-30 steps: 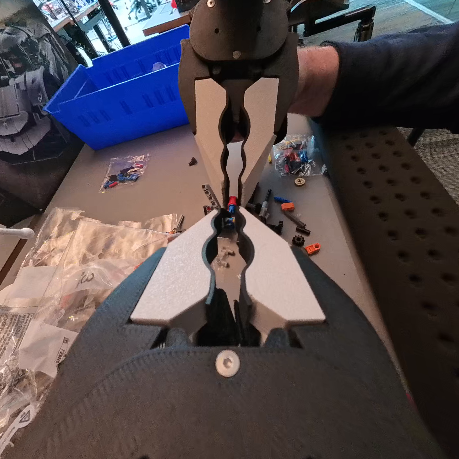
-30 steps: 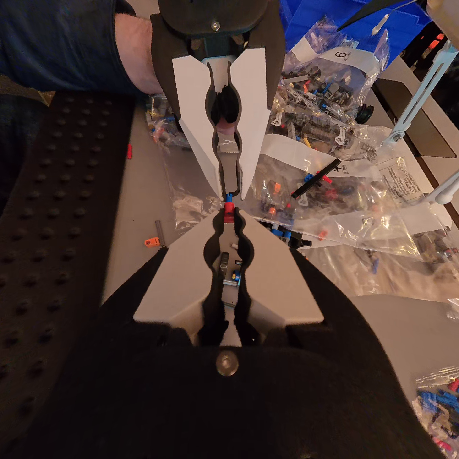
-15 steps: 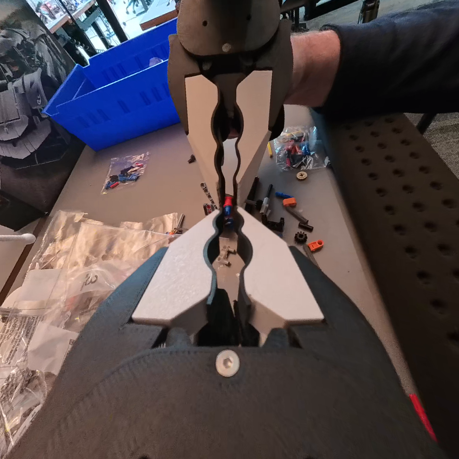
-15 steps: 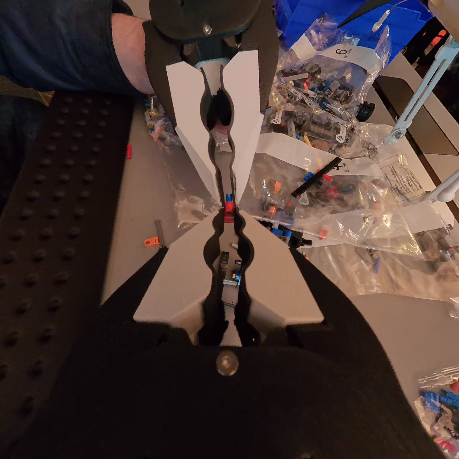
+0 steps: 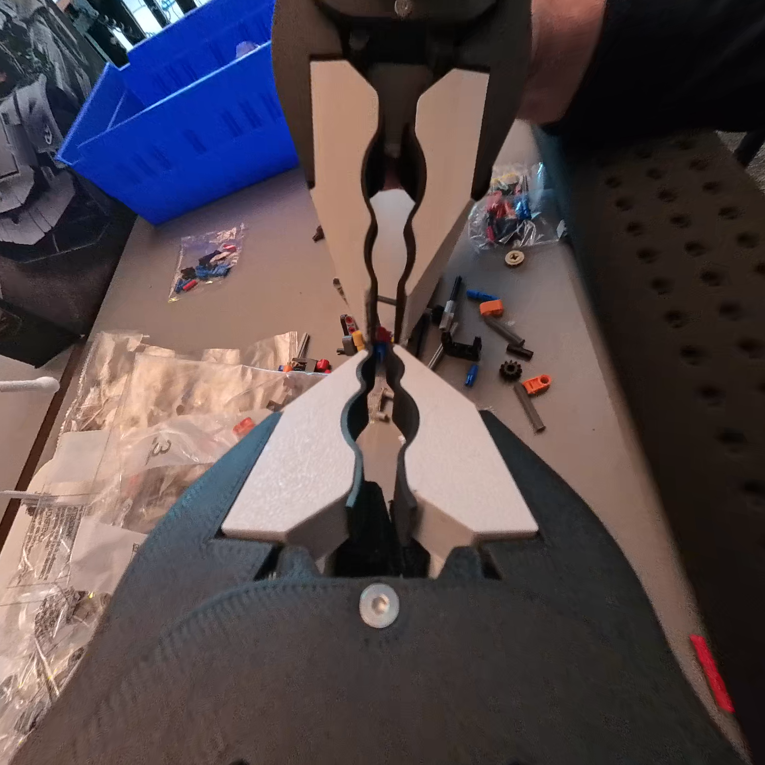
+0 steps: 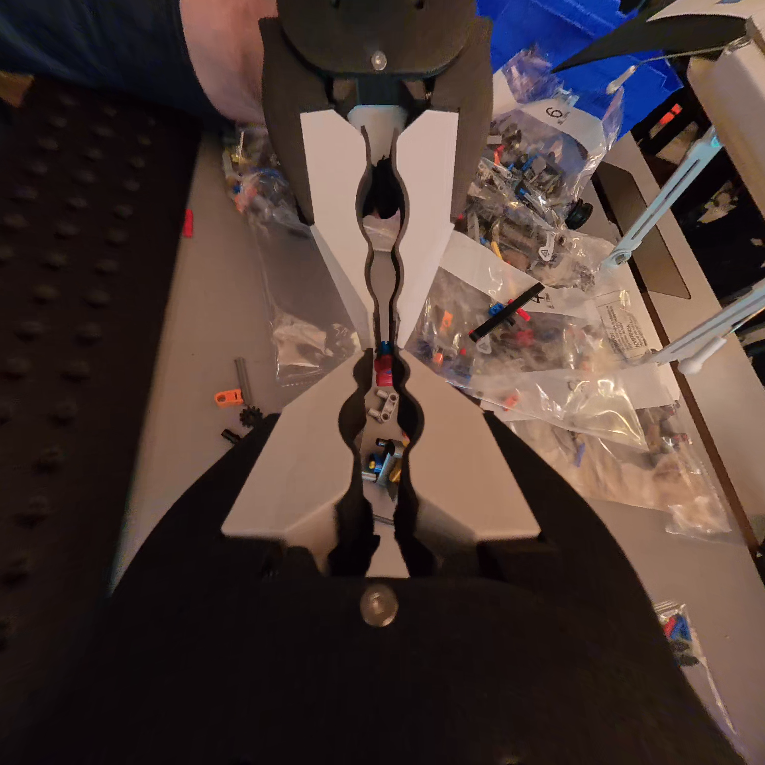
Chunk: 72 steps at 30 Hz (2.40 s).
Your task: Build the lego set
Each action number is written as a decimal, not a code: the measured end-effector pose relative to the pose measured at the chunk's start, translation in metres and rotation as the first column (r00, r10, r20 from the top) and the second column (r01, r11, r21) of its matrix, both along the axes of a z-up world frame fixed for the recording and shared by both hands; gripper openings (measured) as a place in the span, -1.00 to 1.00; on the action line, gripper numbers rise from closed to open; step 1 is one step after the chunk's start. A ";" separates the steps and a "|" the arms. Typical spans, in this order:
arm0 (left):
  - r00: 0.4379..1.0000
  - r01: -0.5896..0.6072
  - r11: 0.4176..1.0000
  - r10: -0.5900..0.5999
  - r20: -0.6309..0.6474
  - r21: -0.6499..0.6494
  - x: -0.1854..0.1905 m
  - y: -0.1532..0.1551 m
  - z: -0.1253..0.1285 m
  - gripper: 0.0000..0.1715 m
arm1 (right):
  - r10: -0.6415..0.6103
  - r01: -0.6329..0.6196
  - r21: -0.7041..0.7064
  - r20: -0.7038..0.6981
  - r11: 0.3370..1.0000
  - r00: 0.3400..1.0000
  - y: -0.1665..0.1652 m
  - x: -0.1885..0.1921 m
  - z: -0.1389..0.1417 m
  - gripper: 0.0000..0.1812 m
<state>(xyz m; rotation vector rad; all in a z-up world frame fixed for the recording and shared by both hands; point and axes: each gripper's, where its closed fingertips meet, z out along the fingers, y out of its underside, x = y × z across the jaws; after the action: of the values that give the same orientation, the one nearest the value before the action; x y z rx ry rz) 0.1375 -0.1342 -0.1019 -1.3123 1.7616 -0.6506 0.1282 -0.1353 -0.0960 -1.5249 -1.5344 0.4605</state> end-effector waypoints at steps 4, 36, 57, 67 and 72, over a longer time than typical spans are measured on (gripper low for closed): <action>1.000 -0.001 1.000 0.001 -0.003 0.013 0.001 0.000 0.000 -0.96 | -0.007 0.007 -0.022 -0.001 1.000 1.000 0.001 0.001 -0.001 -0.92; 0.998 0.028 0.990 -0.019 0.067 -0.135 -0.009 -0.007 0.014 -0.96 | -0.034 0.008 -0.149 -0.172 0.989 0.985 0.000 0.025 0.024 -0.96; 0.997 0.027 0.983 -0.039 -0.066 -0.182 -0.004 -0.009 -0.023 -0.83 | 0.037 -0.043 -0.270 -0.028 0.962 0.999 -0.012 0.017 -0.018 -0.88; 0.990 -0.033 0.991 0.015 -0.141 -0.128 -0.006 0.001 -0.036 -0.74 | -0.132 0.133 -0.301 0.026 0.944 0.991 0.017 0.039 -0.029 -0.85; 0.971 -0.137 0.989 0.123 -0.204 -0.054 -0.011 0.023 -0.046 -0.63 | -0.226 0.241 -0.246 0.089 0.939 0.970 0.038 0.042 -0.041 -0.73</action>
<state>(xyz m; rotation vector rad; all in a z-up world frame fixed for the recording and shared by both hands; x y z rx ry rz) 0.1268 -0.1115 -0.1477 -1.5720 1.8066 -0.5237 0.1701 -0.0975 -0.1371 -1.9105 -1.3541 0.4918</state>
